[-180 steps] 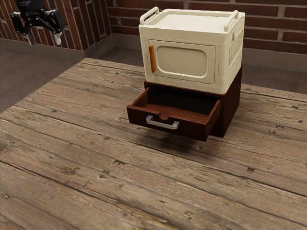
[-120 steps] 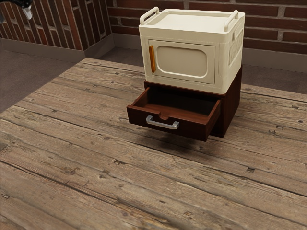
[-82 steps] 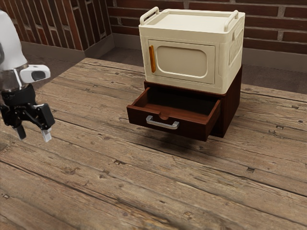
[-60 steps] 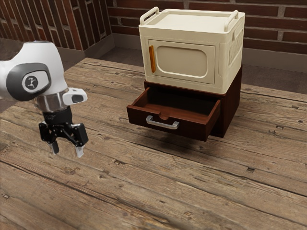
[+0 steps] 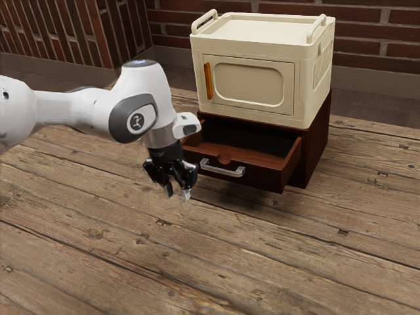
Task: Push the drawer handle with one arm to close the drawer
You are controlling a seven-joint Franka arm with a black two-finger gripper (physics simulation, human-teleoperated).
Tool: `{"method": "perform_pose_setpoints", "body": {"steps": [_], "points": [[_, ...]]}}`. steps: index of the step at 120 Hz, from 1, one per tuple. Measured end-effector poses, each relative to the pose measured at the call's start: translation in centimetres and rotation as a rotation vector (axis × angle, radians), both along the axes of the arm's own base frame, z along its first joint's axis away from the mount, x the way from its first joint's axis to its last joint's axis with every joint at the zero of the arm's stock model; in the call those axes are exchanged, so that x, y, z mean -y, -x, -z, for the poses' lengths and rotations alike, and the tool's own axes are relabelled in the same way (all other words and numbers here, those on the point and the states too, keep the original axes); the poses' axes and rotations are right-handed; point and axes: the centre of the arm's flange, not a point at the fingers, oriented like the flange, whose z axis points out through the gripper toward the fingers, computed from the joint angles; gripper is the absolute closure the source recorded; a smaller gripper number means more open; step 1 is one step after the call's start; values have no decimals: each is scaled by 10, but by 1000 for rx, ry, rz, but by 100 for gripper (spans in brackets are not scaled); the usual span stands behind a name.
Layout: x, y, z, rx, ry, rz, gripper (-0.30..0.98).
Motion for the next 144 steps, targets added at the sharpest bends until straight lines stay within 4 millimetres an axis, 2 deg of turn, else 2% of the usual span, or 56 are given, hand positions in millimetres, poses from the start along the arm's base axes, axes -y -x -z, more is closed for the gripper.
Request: {"method": "perform_pose_setpoints", "body": {"steps": [10, 22, 40, 70, 115, 144], "points": [[7, -22, 4, 25, -9, 6, 56], [9, -42, 8, 46, -18, 7, 66], [32, -46, 10, 59, -19, 44, 73], [47, -53, 13, 69, -21, 67, 77], [50, -94, 20, 105, -38, 73, 78], [40, -117, 28, 119, -48, 68, 79]]}}
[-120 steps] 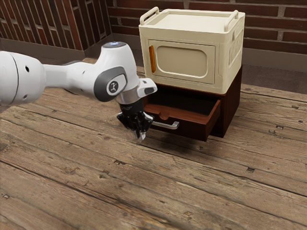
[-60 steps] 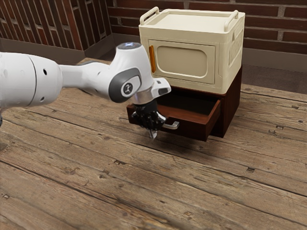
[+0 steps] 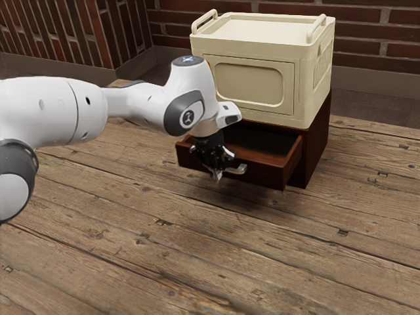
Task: Push the drawer handle with one arm to close the drawer
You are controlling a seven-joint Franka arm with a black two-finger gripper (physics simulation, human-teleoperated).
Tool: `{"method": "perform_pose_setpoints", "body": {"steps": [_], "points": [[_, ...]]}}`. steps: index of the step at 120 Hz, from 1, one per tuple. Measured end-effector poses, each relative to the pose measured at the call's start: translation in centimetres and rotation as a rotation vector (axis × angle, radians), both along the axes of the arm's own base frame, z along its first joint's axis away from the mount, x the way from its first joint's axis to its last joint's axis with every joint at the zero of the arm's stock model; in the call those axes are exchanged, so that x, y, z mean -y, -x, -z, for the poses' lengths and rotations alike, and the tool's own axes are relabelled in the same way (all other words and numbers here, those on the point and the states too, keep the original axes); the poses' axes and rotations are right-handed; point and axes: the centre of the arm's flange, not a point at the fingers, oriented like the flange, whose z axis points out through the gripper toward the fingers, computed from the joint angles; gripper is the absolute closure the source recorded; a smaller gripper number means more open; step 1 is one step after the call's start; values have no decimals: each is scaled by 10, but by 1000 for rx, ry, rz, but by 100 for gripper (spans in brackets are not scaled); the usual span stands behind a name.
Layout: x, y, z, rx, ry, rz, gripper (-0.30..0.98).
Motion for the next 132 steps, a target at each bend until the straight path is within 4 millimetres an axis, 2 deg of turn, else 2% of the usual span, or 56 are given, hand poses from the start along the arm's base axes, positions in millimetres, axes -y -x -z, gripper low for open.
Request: {"method": "perform_pose_setpoints", "body": {"steps": [32, 58, 76, 102, 132], "points": [[0, -22, 2, 51, 1, 6, 79], [-9, -34, -7, 105, 10, -7, 79], [-12, -54, -7, 140, 11, -12, 79], [4, -71, -12, 182, 35, 12, 79], [-5, -87, -3, 195, 33, 11, 79]]}}
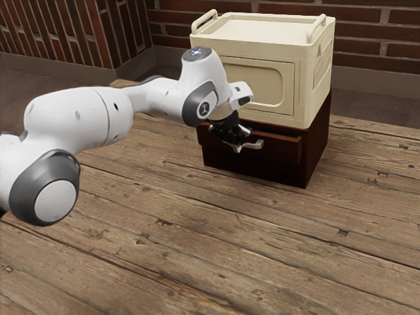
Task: Push the drawer handle with one arm to close the drawer
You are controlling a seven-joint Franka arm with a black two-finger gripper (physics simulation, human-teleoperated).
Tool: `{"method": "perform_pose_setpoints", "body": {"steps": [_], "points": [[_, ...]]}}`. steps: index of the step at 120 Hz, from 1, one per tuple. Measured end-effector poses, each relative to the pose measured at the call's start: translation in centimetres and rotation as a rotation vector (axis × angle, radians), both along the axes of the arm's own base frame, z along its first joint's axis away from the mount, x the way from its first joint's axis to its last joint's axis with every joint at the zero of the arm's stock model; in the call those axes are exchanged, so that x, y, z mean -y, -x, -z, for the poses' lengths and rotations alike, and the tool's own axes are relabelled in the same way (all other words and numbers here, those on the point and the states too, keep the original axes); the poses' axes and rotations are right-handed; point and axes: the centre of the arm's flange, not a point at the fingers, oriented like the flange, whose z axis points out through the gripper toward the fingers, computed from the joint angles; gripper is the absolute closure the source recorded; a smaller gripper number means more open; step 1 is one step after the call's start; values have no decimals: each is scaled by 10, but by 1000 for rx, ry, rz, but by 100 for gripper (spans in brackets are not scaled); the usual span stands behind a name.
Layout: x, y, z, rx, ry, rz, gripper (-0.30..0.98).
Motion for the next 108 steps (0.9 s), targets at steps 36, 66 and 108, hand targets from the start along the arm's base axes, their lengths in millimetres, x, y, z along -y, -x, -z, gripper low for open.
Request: {"method": "perform_pose_setpoints", "body": {"steps": [36, 66, 108], "points": [[0, -21, 10, 30, -5, 7, 79], [-7, -32, 14, 50, 6, 6, 79], [-10, -39, 24, 69, 13, 11, 79]]}}
